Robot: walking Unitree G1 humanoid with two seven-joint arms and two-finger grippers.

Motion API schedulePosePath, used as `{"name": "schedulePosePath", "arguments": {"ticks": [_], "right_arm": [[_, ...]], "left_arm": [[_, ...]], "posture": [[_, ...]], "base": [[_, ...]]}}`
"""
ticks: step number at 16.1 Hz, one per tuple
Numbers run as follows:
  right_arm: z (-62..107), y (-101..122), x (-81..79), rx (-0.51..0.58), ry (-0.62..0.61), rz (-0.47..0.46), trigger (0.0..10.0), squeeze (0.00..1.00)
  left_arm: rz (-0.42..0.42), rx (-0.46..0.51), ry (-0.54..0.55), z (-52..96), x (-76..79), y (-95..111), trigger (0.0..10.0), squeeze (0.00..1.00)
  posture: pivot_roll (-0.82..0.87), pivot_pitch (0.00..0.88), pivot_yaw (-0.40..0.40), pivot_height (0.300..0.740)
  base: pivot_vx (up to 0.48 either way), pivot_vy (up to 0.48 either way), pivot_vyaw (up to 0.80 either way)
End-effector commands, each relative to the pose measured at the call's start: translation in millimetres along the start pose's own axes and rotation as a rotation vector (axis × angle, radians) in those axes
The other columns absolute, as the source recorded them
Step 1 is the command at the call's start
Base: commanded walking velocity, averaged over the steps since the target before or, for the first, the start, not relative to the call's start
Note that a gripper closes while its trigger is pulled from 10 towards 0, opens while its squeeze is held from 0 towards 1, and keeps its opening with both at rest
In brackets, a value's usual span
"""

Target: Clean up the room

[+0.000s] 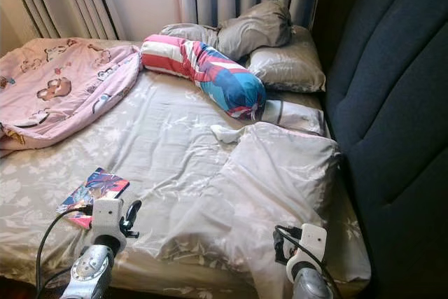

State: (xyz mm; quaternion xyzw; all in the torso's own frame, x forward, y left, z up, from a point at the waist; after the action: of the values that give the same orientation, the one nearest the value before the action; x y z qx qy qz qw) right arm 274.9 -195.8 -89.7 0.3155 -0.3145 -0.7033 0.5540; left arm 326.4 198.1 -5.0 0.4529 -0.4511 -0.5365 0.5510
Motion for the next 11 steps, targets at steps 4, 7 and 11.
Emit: {"name": "schedulePosePath", "arguments": {"ticks": [4,7,11], "right_arm": [[-2.3,10,-3.3,0.031,0.005,-0.012,10.0,0.0],[-4.0,16,-5.7,0.05,0.007,-0.022,10.0,0.0],[-10.3,35,-20.2,0.082,0.041,-0.051,10.0,0.0]], "left_arm": [[0.011,0.043,-0.01,-5.9,3.7,13,10.0,0.0],[0.011,0.077,-0.031,-12.6,8.9,26,10.0,0.0],[0.012,0.127,-0.055,-21.7,15.6,45,10.0,0.0]], "posture": [[0.12,0.072,-0.027,0.66],[0.13,0.092,-0.021,0.66],[0.14,0.14,-0.008,0.66]], "base": [[0.0,0.0,0.0],[0.0,0.0,0.0],[0.0,0.0,0.0]]}}
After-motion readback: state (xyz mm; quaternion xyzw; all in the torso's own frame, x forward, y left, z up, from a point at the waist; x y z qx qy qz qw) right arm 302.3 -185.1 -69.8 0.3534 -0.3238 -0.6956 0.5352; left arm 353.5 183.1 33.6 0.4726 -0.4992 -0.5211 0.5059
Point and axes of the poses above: a point about 5 cm out from each wrist's last joint towards the gripper, its own z axis pointing back from the gripper into the wrist, its own y axis along the axis of the wrist's last joint, x = y × z, the point moved 6 cm from there along -z, pointing out of the wrist towards the gripper, and after that the axes turned 5 degrees about z, right-handed, at the moved point
